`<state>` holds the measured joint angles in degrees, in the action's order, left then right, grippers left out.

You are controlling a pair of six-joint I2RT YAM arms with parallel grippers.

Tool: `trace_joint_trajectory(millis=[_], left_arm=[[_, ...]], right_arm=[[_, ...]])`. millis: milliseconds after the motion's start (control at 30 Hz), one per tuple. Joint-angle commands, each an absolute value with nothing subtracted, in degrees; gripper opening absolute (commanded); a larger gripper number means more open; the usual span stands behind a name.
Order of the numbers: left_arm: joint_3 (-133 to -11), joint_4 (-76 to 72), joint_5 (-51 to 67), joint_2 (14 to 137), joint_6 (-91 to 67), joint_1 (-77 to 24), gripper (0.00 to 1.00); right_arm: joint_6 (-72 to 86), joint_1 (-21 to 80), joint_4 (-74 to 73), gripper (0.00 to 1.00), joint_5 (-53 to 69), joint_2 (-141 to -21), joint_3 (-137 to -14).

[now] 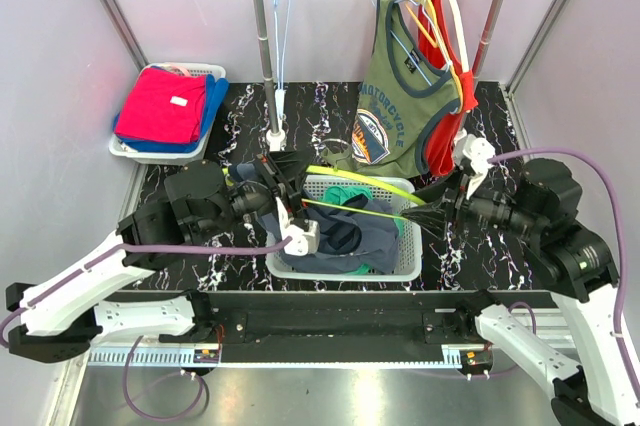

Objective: Remove the tank top from the hanger

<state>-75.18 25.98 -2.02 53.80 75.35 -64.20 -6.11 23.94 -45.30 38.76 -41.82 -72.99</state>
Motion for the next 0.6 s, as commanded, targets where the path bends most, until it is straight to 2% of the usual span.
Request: trace_joint_trajectory(millis=[0,67,100,167,200,267,300,367,400,433,500,533,567], left_arm=[[-79.72,19.16,-3.60,54.05,74.09,-64.69,0.00],[-79.54,19.16,-3.69,53.88,73.48,-64.78,0.00],[-79.54,19.16,-3.78,53.88,73.22,-64.86,0.00],[-79.54,19.16,-3.96,53.96,71.90,-64.78,0.00],[-79.72,19.16,-4.04,53.96,71.37,-64.86,0.00],[-79.72,18.99,-5.09,54.14,69.70,-64.78,0.00],[-79.72,18.98,-5.79,54.40,69.00,-64.86,0.08],[-80.77,18.72,-8.25,55.28,65.68,-64.86,0.40],[-81.38,18.72,-9.04,55.63,64.44,-64.95,0.77],[-82.87,18.89,-10.79,55.98,61.73,-64.95,0.83],[-85.07,19.33,-12.56,57.12,58.03,-64.86,0.89],[-87.60,20.99,-14.48,57.48,54.09,-64.86,0.99],[-88.93,22.40,-15.20,58.09,51.96,-64.86,0.99]], right_arm=[[-6.50,23.73,-45.26,0.47,41.57,-42.89,-73.91],[-6.42,23.73,-45.26,0.41,40.87,-42.80,-74.18],[-6.50,23.82,-45.18,0.31,40.43,-42.54,-74.27],[-6.59,23.73,-45.26,0.20,39.12,-42.19,-74.44],[-6.50,23.73,-45.18,0.11,37.46,-41.67,-74.53],[-5.98,23.82,-45.26,0.03,34.73,-40.70,-74.97],[-5.72,23.82,-45.35,0.00,31.24,-40.35,-75.14],[-5.10,23.82,-46.14,0.00,28.49,-39.29,-75.32],[-5.01,23.82,-46.66,0.00,27.00,-38.42,-75.50],[-4.92,23.73,-47.80,0.00,26.29,-38.06,-75.59],[-5.01,23.73,-49.47,0.00,24.53,-36.92,-76.02],[-5.18,23.73,-51.22,0.00,23.83,-36.57,-76.20],[-5.19,23.82,-52.20,0.00,23.21,-35.87,-76.81]])
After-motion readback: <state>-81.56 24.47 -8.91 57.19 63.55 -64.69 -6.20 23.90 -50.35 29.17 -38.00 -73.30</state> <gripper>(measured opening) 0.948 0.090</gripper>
